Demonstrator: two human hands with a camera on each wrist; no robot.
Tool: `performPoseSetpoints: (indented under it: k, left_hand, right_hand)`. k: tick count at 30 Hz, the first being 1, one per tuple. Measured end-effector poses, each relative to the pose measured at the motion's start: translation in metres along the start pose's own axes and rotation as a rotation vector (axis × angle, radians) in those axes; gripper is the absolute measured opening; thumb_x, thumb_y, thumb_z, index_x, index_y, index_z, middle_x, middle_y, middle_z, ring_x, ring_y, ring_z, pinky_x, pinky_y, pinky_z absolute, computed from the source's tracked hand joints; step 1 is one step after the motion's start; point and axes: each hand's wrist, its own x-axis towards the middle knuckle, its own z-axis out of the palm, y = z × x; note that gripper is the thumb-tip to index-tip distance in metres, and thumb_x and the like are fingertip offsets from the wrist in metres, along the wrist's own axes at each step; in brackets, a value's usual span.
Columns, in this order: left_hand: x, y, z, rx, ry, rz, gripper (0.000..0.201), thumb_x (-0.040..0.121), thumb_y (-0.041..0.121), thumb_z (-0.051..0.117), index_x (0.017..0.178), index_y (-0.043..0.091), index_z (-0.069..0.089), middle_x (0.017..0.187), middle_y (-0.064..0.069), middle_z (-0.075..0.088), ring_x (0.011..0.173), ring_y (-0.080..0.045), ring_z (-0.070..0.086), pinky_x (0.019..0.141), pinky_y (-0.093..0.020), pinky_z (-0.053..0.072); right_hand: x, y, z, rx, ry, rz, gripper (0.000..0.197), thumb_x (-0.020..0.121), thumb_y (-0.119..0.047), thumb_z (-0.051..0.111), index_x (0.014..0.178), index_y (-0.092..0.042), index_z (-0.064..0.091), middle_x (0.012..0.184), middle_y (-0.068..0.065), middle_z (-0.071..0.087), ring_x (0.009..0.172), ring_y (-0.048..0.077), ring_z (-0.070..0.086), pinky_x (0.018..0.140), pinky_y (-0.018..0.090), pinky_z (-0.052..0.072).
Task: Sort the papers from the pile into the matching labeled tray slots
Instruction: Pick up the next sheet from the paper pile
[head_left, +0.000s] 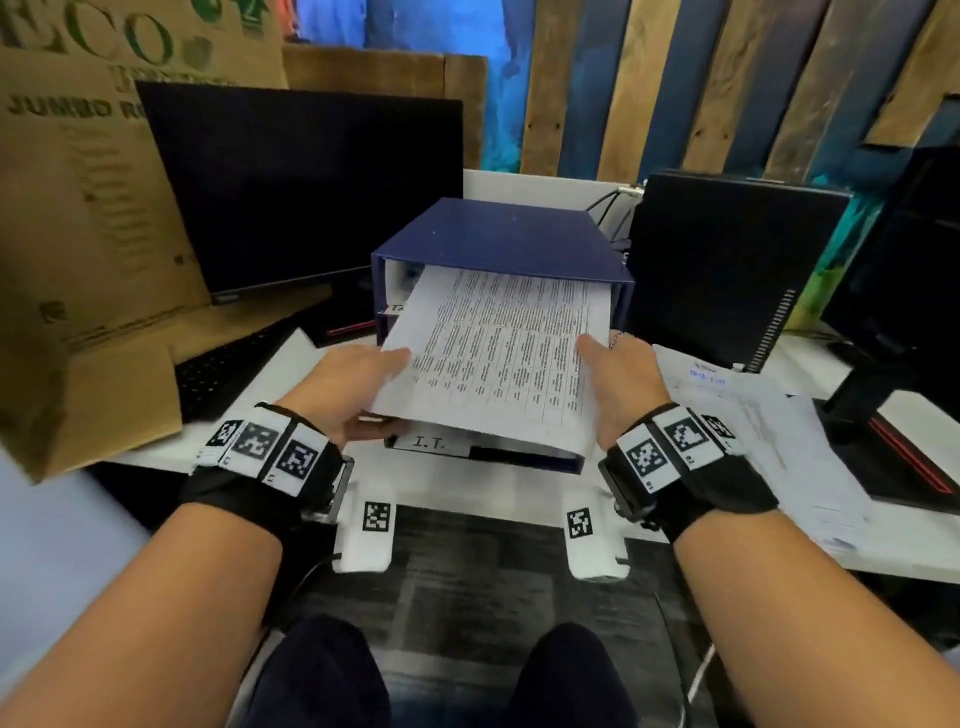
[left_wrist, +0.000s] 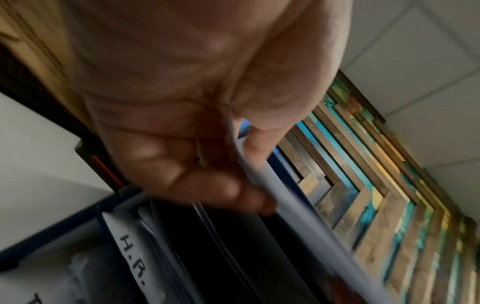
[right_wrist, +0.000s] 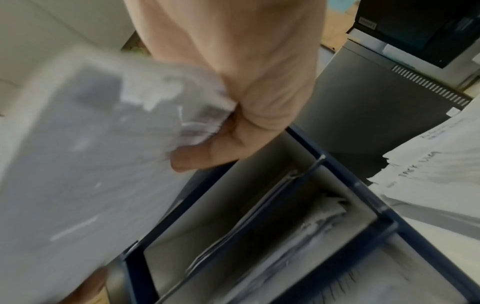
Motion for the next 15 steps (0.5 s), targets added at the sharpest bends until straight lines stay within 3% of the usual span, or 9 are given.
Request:
performPoseSetpoints:
  k: [2, 4, 6, 7, 9, 13, 15]
  left_hand:
    - [-0.001, -0.003, 0.006, -0.01, -0.002, 0.038, 0.018, 0.1, 0.025, 0.052, 0.106, 0.015, 0.065, 0.092, -0.005, 0.071, 0.052, -0.012, 0.054, 0.042, -0.021, 0.041]
    - [0.009, -0.002, 0.011, -0.032, 0.083, 0.141, 0.021, 0.099, 0.021, 0.049, 0.097, 0.006, 0.064, 0.078, -0.011, 0.06, 0.042, -0.013, 0.039, 0.043, -0.02, 0.028]
    - [0.019, 0.008, 0.02, -0.045, 0.192, 0.221, 0.021, 0.094, 0.016, 0.05, 0.078, 0.006, 0.058, 0.066, -0.012, 0.048, 0.04, -0.018, 0.036, 0.046, -0.024, 0.028]
    - [0.024, 0.012, 0.025, -0.029, 0.245, 0.255, 0.021, 0.09, 0.016, 0.052, 0.072, 0.007, 0.055, 0.062, -0.012, 0.045, 0.043, -0.02, 0.038, 0.048, -0.028, 0.03]
    - [0.035, 0.02, 0.034, -0.014, 0.34, 0.288, 0.022, 0.084, 0.018, 0.053, 0.065, 0.007, 0.052, 0.058, -0.012, 0.043, 0.049, -0.022, 0.042, 0.053, -0.032, 0.034]
    - [0.04, 0.038, 0.048, -0.183, 0.507, 0.244, 0.027, 0.089, 0.024, 0.053, 0.067, 0.007, 0.051, 0.052, -0.01, 0.05, 0.037, -0.023, 0.046, 0.049, -0.027, 0.037]
    - [0.031, 0.038, 0.048, -0.051, 0.623, 0.382, 0.026, 0.093, 0.026, 0.054, 0.07, 0.014, 0.052, 0.061, -0.002, 0.051, 0.053, -0.019, 0.05, 0.057, -0.026, 0.036]
  right_hand:
    - [0.007, -0.013, 0.002, -0.04, 0.029, -0.028, 0.022, 0.096, -0.017, 0.058, 0.075, -0.013, 0.06, 0.079, 0.002, 0.069, 0.082, 0.026, 0.069, 0.08, 0.039, 0.058]
    - [0.005, -0.021, 0.0, -0.058, 0.018, 0.002, 0.021, 0.095, -0.017, 0.059, 0.073, -0.013, 0.058, 0.072, 0.005, 0.064, 0.066, 0.026, 0.062, 0.064, 0.037, 0.055]
    - [-0.003, -0.021, -0.003, -0.031, -0.014, 0.085, 0.014, 0.094, -0.014, 0.057, 0.083, -0.009, 0.063, 0.07, 0.012, 0.067, 0.046, 0.02, 0.052, 0.045, 0.026, 0.043]
    - [-0.006, -0.017, -0.004, -0.036, -0.018, 0.116, 0.013, 0.094, -0.012, 0.056, 0.085, -0.008, 0.062, 0.068, 0.013, 0.067, 0.042, 0.017, 0.047, 0.042, 0.022, 0.036]
    - [-0.006, -0.009, -0.002, -0.01, 0.018, 0.102, 0.01, 0.092, -0.004, 0.053, 0.084, -0.008, 0.057, 0.067, 0.013, 0.066, 0.042, 0.014, 0.042, 0.04, 0.02, 0.029]
    - [0.015, -0.008, 0.011, 0.118, 0.16, 0.058, 0.021, 0.09, 0.005, 0.051, 0.106, -0.008, 0.05, 0.067, 0.015, 0.069, 0.041, 0.012, 0.049, 0.038, 0.021, 0.035]
    - [0.029, -0.013, 0.018, 0.156, 0.201, 0.073, 0.028, 0.09, 0.006, 0.05, 0.115, -0.007, 0.051, 0.07, 0.018, 0.071, 0.04, 0.013, 0.052, 0.04, 0.022, 0.039]
